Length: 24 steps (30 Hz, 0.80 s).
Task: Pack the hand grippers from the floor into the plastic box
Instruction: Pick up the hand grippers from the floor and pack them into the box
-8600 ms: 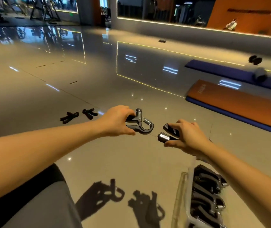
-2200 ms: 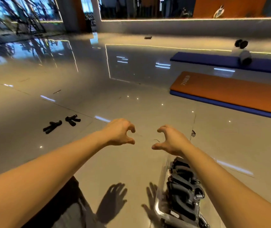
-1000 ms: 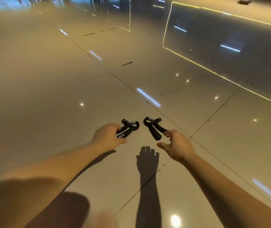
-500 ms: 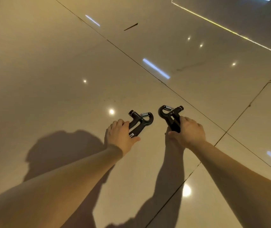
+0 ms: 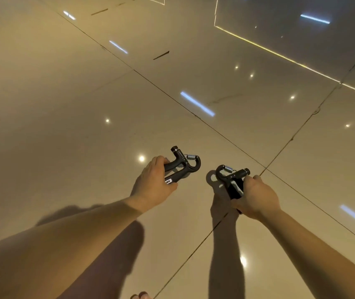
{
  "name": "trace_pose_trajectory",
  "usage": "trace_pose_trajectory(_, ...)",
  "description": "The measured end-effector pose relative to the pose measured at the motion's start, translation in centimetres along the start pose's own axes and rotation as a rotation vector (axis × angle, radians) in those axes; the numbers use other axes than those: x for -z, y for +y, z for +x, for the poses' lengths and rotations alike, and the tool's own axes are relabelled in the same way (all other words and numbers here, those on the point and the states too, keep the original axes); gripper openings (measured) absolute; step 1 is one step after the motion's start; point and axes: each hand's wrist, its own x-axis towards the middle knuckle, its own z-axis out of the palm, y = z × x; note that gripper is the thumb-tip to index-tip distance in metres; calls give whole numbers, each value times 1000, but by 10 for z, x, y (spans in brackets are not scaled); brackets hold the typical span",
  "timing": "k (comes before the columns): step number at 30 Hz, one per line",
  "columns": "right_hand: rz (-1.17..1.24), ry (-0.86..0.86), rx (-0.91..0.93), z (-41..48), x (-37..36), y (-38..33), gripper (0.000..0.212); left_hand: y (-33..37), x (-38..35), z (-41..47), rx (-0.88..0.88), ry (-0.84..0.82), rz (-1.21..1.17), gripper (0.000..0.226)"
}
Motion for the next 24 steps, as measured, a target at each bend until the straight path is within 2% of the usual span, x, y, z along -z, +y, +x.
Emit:
trace_pose_trajectory(5, 34, 128, -9, -88, 47, 57, 57, 79, 28, -58, -169, 6, -56, 60)
trace_pose_trajectory(13, 144, 340, 45, -259, 105, 154, 64, 209, 77, -196, -357, -29, 38, 59)
trace_pose_trajectory(19, 201, 423, 67, -387, 126, 251, 71, 307, 99, -305, -514, -120, 47, 56)
trace_pose_trajectory(24, 209, 442, 45, -478, 137, 339, 71, 385, 89, -391, -584, -164, 73, 54)
